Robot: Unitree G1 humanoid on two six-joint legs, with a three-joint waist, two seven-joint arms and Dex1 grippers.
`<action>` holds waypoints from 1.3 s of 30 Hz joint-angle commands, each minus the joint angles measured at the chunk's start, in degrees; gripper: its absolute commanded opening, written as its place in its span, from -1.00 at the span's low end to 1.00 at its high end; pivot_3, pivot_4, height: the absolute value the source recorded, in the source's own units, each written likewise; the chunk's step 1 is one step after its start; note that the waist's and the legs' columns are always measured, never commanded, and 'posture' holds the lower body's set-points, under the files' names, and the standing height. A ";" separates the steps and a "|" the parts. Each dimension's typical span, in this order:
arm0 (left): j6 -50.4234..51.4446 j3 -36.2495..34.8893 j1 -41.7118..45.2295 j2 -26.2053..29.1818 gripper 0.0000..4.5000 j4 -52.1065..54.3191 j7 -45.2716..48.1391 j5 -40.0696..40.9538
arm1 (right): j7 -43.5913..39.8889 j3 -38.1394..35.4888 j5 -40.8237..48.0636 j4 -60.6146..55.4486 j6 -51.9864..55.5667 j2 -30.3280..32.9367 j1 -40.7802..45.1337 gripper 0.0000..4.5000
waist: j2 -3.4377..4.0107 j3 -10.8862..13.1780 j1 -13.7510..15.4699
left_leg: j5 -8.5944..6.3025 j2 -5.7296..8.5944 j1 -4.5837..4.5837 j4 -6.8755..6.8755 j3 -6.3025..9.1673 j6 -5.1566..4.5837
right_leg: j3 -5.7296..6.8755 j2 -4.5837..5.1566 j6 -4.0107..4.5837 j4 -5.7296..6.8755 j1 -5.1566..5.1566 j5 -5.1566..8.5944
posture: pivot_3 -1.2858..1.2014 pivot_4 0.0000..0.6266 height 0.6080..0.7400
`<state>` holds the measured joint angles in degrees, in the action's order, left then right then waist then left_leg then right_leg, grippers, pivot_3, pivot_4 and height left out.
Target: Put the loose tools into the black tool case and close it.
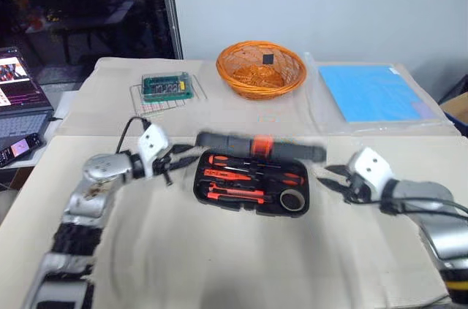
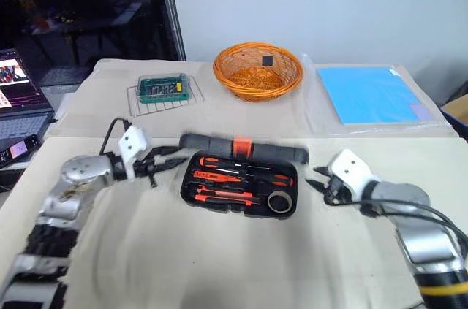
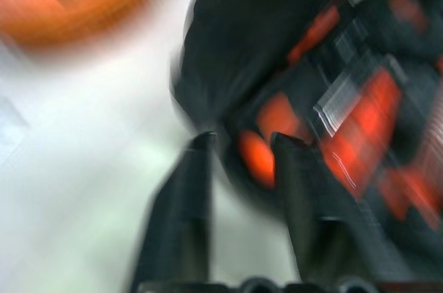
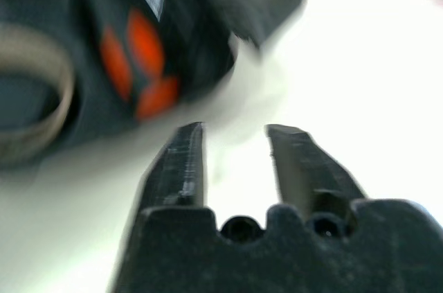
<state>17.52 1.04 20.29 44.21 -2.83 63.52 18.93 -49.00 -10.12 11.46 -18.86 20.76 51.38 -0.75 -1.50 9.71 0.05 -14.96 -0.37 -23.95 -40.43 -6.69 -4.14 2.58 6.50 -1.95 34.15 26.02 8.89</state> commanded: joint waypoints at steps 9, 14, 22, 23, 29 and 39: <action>24.25 -7.21 -2.15 14.36 0.31 13.67 16.22 20.19 | -7.05 -6.71 15.36 -26.84 16.79 2.74 -18.84 -0.65 | -0.02 -0.09 0.49 | -0.40 -0.33 0.29 -0.06 0.06 0.01 | 0.04 -0.04 0.01 -0.02 -0.30 0.52 | 0.03 -0.52 1.00; 23.33 -4.72 -0.07 9.89 -0.48 19.35 11.02 19.47 | 3.22 14.62 4.87 -23.42 23.12 0.02 -5.68 -1.00 | -0.06 -0.11 0.22 | -0.51 -0.33 0.75 -0.05 0.02 0.19 | -0.05 -0.06 0.13 -0.05 -0.67 0.58 | 0.03 -0.52 1.00; 22.37 1.61 9.67 -0.84 -0.95 17.27 -0.78 13.46 | 19.51 23.19 -8.70 0.91 22.51 -13.82 18.60 -1.00 | -0.29 -0.15 0.09 | -0.40 -0.37 0.69 -0.36 0.00 0.29 | -0.04 -0.34 0.42 -0.02 -0.76 0.30 | 0.03 -0.52 1.00; 21.94 2.43 10.94 -1.84 -0.95 16.43 -1.62 12.33 | 19.84 23.23 -9.35 2.98 21.33 -14.30 20.21 -1.00 | -0.29 -0.14 0.12 | -0.38 -0.37 0.70 -0.40 -0.01 0.31 | -0.05 -0.34 0.36 -0.02 -0.77 0.22 | 0.03 -0.52 1.00; 20.40 14.02 17.11 -4.43 -0.95 7.11 -1.93 1.87 | 10.45 21.32 -3.96 -2.24 22.19 -10.00 17.19 -1.00 | -0.19 -0.16 0.84 | -0.09 -0.35 0.63 -0.37 0.04 -0.18 | -0.06 -0.39 0.34 -0.02 -0.76 0.15 | 0.03 -0.52 1.00; 16.36 20.88 18.31 -3.93 -1.00 0.32 2.62 -5.54 | 22.64 12.96 7.02 -21.07 33.92 -27.04 6.86 -0.19 | 0.15 -0.47 0.35 | -0.70 -0.40 0.70 -0.35 0.02 -0.22 | -0.11 -0.44 0.14 -0.05 -0.80 0.26 | 0.03 -0.52 1.00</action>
<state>33.37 19.31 39.91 39.90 0.04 65.56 16.55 -30.40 2.52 18.82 -37.35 53.45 25.94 5.79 -1.36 9.24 0.41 -15.65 -0.78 -23.23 -40.81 -6.66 -4.34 2.48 6.05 -1.78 34.11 25.22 9.20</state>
